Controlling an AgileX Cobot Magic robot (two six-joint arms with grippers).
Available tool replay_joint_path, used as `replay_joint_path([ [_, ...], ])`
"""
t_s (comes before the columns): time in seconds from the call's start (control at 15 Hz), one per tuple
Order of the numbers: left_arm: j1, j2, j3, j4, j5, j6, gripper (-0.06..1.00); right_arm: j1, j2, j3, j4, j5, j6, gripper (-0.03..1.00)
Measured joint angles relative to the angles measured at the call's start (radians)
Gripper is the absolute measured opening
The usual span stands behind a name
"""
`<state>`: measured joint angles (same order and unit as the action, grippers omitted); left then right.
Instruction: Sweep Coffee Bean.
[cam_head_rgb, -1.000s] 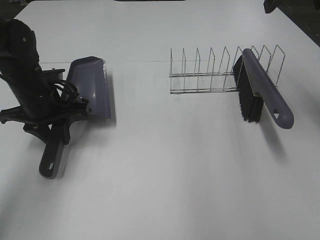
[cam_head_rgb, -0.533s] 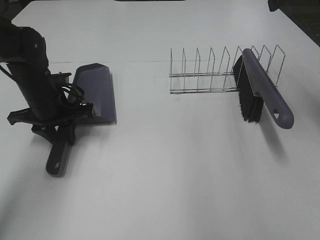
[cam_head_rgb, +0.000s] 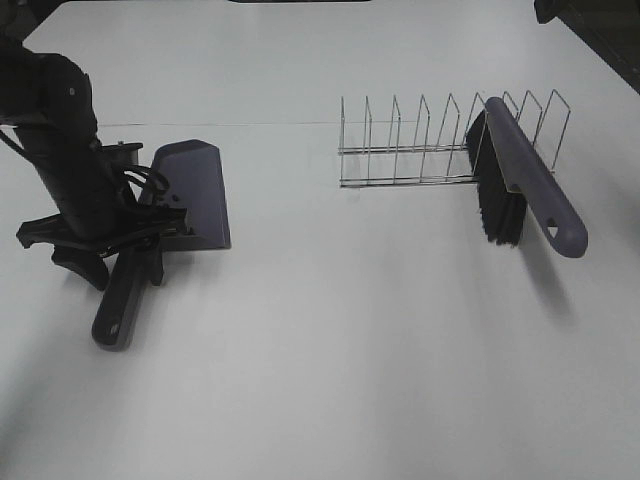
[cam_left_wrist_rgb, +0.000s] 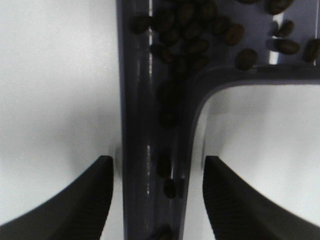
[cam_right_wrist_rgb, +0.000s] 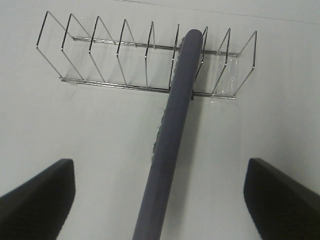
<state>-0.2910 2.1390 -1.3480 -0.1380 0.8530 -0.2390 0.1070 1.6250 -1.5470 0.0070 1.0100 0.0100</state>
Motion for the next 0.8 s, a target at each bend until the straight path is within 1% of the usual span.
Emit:
replay_joint_path([
  [0.13,0.000,0.000,0.000,0.000,0.000,0.000,0.61,0.000,0.000,0.000,0.007,0.000,0.000,0.80],
  [0.27,0.000,-0.020,0.000,0.016,0.000,0.004,0.70,0.000,0.000,0.000,0.008,0.013,-0.001,0.80],
  [0.4,0.000,-0.076,0.000,0.043,0.000,0.004,0.73,0.000,0.000,0.000,0.008,0.058,-0.010,0.80],
  [0.53,0.005,-0.130,0.000,0.064,0.001,0.004,0.73,0.000,0.000,0.000,0.008,0.085,-0.029,0.79],
  [0.67,0.048,-0.180,0.000,0.066,0.020,0.012,0.73,0.000,0.000,0.000,0.011,0.108,-0.048,0.79],
  [0.8,0.142,-0.213,0.000,0.072,0.089,0.061,0.73,0.000,-0.004,0.000,0.016,0.112,-0.058,0.79],
])
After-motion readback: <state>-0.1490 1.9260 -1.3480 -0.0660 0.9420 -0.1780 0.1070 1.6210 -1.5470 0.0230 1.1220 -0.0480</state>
